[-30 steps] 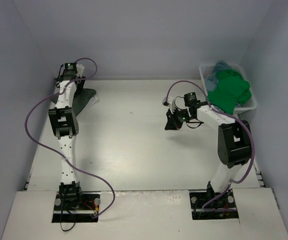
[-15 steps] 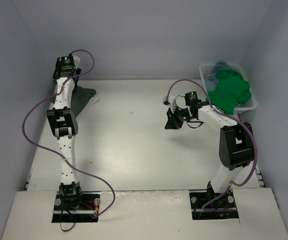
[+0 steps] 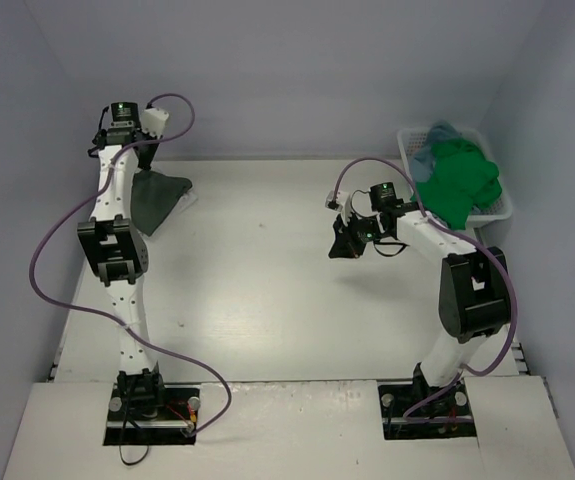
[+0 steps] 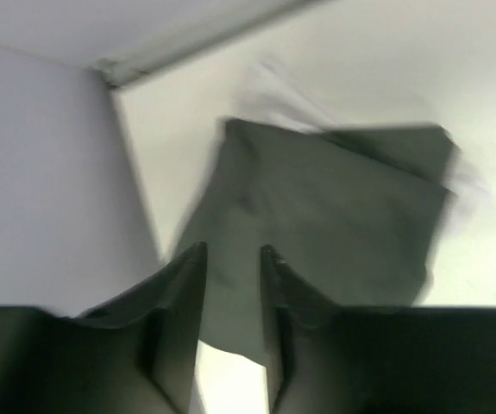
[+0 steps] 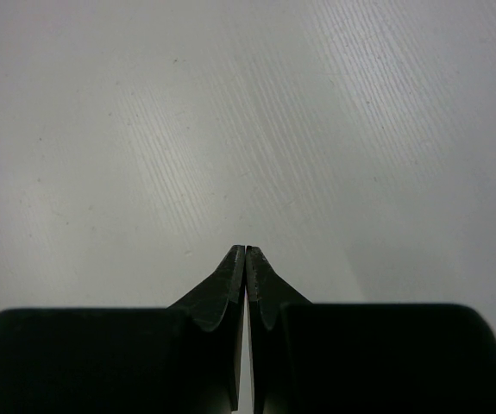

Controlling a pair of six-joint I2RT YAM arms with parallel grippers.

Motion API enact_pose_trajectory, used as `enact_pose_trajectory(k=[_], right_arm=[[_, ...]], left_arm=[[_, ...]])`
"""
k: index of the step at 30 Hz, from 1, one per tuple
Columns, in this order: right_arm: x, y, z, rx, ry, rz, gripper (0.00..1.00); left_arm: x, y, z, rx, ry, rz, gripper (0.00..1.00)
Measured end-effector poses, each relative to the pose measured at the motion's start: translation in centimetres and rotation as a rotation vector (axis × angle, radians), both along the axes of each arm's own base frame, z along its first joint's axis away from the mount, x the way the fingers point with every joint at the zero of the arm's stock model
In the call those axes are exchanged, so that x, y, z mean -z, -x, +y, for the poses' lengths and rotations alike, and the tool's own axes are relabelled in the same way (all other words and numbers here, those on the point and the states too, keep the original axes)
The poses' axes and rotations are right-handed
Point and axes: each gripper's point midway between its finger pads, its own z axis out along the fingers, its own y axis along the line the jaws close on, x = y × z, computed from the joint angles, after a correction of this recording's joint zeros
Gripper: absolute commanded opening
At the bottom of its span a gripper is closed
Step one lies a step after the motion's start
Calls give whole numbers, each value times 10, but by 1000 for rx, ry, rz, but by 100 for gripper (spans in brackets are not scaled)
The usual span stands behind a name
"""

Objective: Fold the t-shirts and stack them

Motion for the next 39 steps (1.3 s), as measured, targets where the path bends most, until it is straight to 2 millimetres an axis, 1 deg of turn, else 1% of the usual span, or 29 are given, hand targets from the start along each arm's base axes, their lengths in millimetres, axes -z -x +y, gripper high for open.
enact_pose_trajectory(k=[1, 2, 5, 9, 11, 13, 20, 26, 29, 36, 39], right_arm=[[0, 0, 0, 0, 0, 0, 0], [0, 0, 0, -1, 0, 0, 0], [0, 0, 0, -1, -1, 1, 0], [0, 0, 0, -1, -2, 1, 0], [0, 0, 0, -1, -2, 1, 0], [0, 0, 0, -1, -2, 1, 0], [0, 0, 0, -1, -2, 1, 0], [0, 0, 0, 0, -2, 1, 0], [0, 0, 0, 1, -2, 2, 0], [0, 0, -2, 5, -1, 3, 0], [0, 0, -2, 5, -1, 6, 0]], left_arm=[[7, 4, -4, 27, 10, 29, 11], [15, 8, -8, 54, 21, 62, 1], [42, 14, -17, 129, 39, 151, 0], [92, 22, -25, 208, 66, 274, 0], [114, 28, -30, 241, 83, 327, 0], [126, 32, -32, 269, 91, 356, 0], [126, 31, -35, 298, 93, 352, 0], [132, 26, -31, 238, 109, 338, 0], [131, 18, -27, 183, 114, 307, 0], [130, -9, -2, 1, 100, 200, 0], [129, -17, 6, -53, 95, 165, 0]])
